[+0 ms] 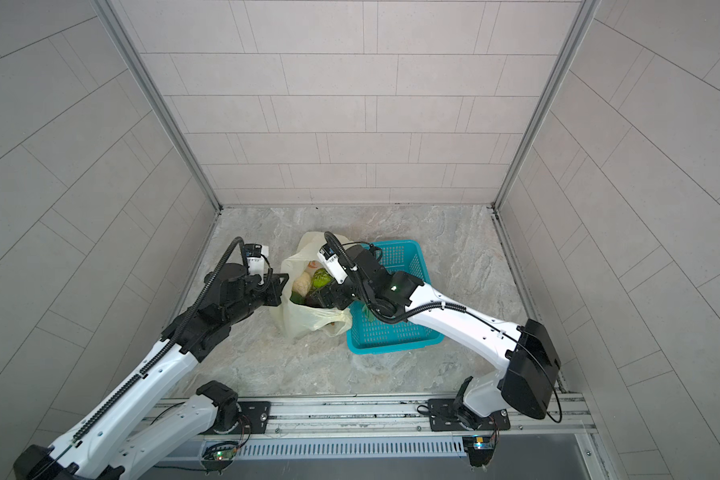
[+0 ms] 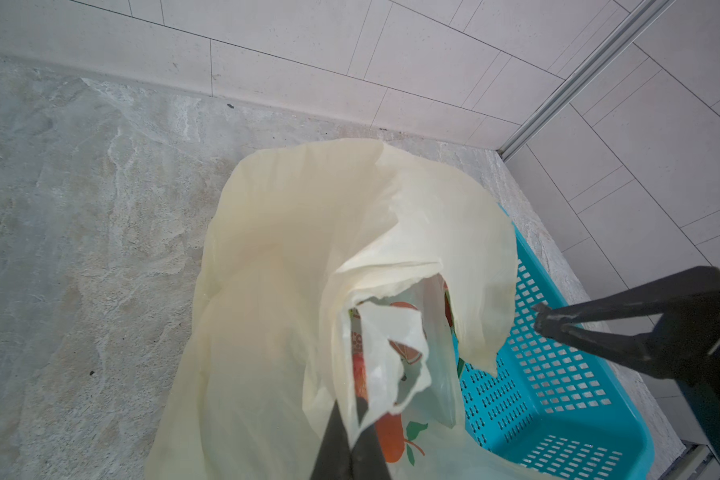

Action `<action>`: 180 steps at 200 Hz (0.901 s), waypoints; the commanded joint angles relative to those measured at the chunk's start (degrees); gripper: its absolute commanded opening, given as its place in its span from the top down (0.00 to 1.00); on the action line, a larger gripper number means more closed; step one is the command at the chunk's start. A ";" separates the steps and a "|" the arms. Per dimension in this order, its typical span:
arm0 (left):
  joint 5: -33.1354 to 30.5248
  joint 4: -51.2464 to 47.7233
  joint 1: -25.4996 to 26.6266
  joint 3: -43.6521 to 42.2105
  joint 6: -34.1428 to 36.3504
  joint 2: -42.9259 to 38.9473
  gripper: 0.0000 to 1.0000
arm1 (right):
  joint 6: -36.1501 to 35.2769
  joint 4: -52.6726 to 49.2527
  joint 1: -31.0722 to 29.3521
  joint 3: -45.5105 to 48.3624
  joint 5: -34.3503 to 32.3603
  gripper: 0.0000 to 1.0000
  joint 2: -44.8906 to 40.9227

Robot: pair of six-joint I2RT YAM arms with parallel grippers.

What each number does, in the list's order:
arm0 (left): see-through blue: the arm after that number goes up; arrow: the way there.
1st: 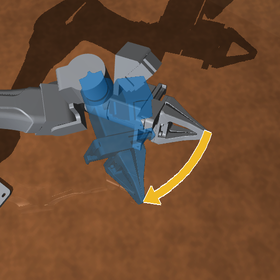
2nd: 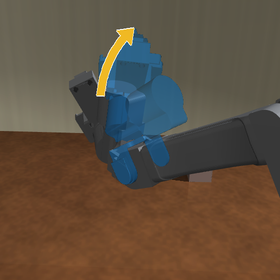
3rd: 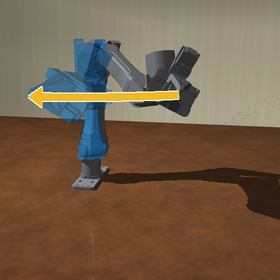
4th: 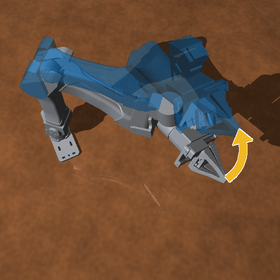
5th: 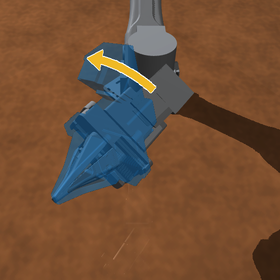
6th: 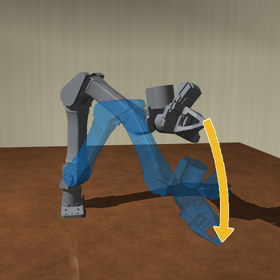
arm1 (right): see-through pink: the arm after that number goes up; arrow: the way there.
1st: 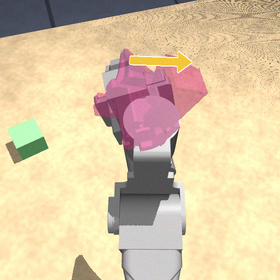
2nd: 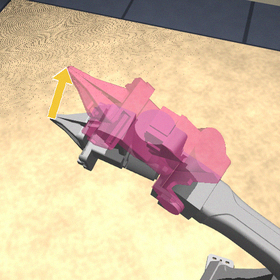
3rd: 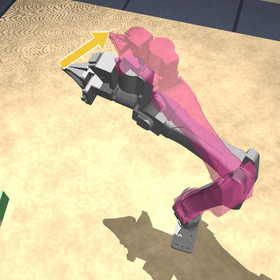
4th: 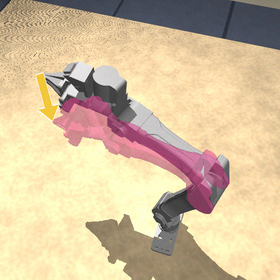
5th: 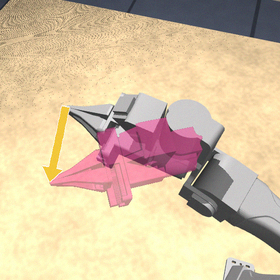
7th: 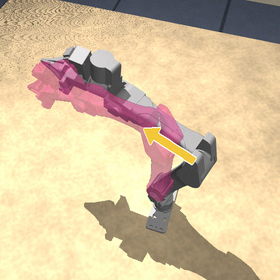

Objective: Place the fruits into the plastic bag
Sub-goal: 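Lower the lime into the bag and open the right gripper, then move the right gripper into the basket and grasp the red dragon fruit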

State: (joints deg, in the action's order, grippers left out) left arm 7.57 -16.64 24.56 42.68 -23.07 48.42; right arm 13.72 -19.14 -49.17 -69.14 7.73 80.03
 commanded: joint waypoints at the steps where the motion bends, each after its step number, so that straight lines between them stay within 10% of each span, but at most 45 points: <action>1: -0.59 0.01 0.08 0.21 -0.13 0.17 1.00 | -0.22 2.39 1.96 2.16 -4.90 0.04 -4.66; 84: -0.26 0.56 0.09 -0.28 -0.93 0.09 1.00 | 21.96 8.31 25.22 15.56 -6.31 0.05 -12.44; 180: -1.29 -0.06 0.16 0.16 -0.36 -1.38 1.00 | 22.75 8.58 26.75 9.49 4.02 0.07 7.88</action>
State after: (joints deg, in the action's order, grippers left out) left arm 7.33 -16.67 24.56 42.68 -23.68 48.36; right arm 35.03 -10.87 -22.81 -57.89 9.50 85.69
